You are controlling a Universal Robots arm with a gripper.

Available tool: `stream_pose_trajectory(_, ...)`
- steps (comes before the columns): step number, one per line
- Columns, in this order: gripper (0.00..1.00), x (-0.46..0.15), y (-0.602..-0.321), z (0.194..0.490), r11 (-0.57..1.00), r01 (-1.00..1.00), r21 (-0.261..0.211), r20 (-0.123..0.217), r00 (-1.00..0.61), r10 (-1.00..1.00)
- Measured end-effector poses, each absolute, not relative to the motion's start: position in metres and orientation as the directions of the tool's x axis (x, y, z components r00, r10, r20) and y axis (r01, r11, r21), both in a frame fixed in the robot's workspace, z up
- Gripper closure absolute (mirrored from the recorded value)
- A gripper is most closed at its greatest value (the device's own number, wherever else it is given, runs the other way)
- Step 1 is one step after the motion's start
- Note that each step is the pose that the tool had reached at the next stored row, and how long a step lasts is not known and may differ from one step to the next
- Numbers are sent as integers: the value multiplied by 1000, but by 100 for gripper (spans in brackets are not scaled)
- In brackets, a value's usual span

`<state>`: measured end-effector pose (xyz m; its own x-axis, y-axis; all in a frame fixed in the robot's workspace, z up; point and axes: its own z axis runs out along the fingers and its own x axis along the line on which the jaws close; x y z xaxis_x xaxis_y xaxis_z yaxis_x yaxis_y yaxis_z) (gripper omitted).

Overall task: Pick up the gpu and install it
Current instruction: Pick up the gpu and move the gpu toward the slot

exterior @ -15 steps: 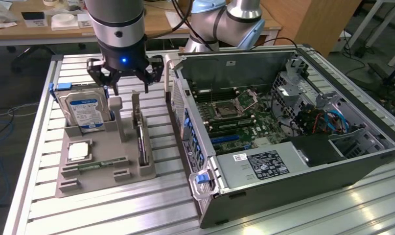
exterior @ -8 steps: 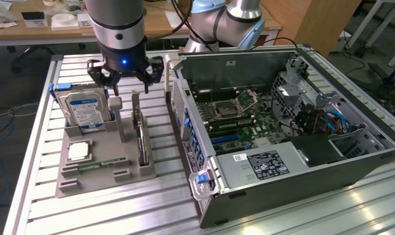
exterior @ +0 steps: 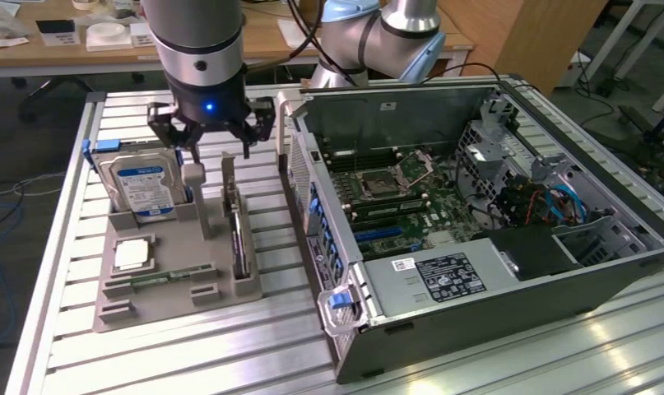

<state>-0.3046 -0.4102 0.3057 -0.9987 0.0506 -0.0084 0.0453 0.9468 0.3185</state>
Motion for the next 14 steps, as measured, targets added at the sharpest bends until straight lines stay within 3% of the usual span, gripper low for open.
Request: stream_pose_trajectory(14,29,-303,-410,300,944,45,326,-8,-999,50)
